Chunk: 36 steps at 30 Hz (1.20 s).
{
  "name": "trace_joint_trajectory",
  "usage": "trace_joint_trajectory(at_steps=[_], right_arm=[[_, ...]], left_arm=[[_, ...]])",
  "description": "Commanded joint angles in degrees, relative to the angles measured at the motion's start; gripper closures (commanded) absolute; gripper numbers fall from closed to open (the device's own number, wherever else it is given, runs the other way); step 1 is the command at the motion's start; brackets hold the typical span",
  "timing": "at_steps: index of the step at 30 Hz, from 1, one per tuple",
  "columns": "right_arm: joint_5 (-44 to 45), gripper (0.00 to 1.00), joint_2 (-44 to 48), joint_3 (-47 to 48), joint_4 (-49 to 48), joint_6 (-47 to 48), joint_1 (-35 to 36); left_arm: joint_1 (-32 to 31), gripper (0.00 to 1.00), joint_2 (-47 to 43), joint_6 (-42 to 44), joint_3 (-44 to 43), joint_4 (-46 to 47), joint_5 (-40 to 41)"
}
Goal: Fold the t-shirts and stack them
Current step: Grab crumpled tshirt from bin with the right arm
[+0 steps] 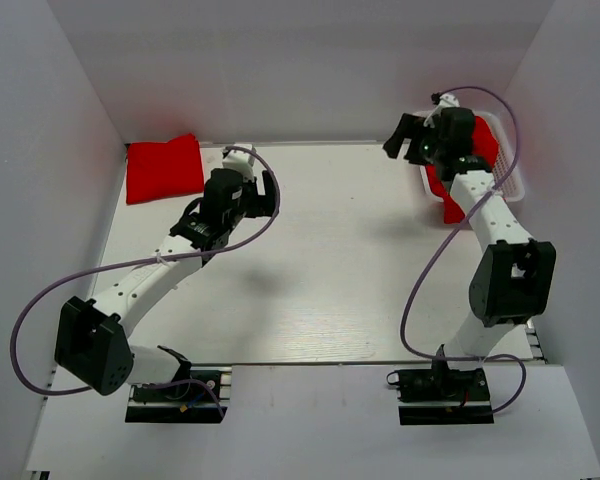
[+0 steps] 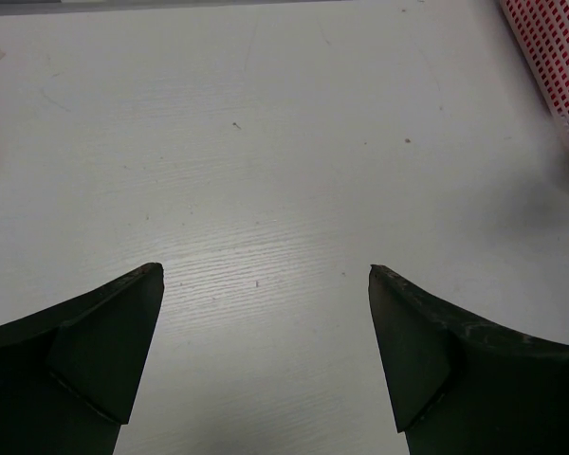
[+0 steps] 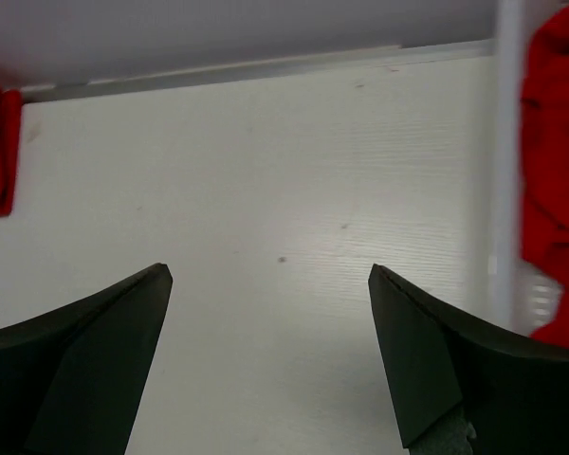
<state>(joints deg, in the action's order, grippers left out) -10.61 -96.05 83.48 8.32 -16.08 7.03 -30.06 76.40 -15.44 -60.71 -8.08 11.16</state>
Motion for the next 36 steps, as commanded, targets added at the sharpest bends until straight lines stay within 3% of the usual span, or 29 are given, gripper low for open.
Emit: trace_joint_trajectory(at_steps=[1,6,11,16,23,29,31,34,35,36], right_arm=[[8.84,0.1,-5.01,6.59,9.66,1.49,-3.94],[17.81,0.1,-15.28,25.2,21.27,4.47,-10.97],[19.84,0.1,-23.74,34.1,29.21,7.28,-15.55],[16.33,0.1,-28.65,35.61,27.63,9.48,-19.15],[5.43,0.1,-33.49,36.23,16.06,9.13,-21.26],[0.51,0.1,-38.06,38.15,12.87,7.55,-21.7],[-1.25,0.14,-39.21,38.68,12.52,6.67,-21.79],[-4.06,0.36,-38.78,36.93,9.54,6.41,-21.7],[-5.2,0.57,-38.69,36.14,7.96,5.97,-21.79],[-5.3,0.7,-38.34,36.22,7.6,5.79,-21.62]], left_arm=[[0.53,0.01,-0.82,1.47,-0.73,2.19,2.37],[1.06,0.01,8.21,1.47,-7.48,-0.97,0.1],[2.64,0.01,14.91,1.47,-13.2,-3.79,-3.5],[3.17,0.01,17.11,1.47,-13.74,-3.26,-5.71],[4.22,0.01,19.93,1.47,-15.49,-3.79,-7.46],[4.75,0.01,21.07,1.47,-16.64,-4.93,-6.85],[4.75,0.01,21.07,0.94,-16.64,-4.93,-6.85],[5.28,0.01,21.59,0.94,-16.64,-4.4,-6.85],[5.28,0.01,21.6,0.94,-16.64,-4.4,-6.85],[5.28,0.01,21.6,0.94,-17.16,-4.4,-6.85]])
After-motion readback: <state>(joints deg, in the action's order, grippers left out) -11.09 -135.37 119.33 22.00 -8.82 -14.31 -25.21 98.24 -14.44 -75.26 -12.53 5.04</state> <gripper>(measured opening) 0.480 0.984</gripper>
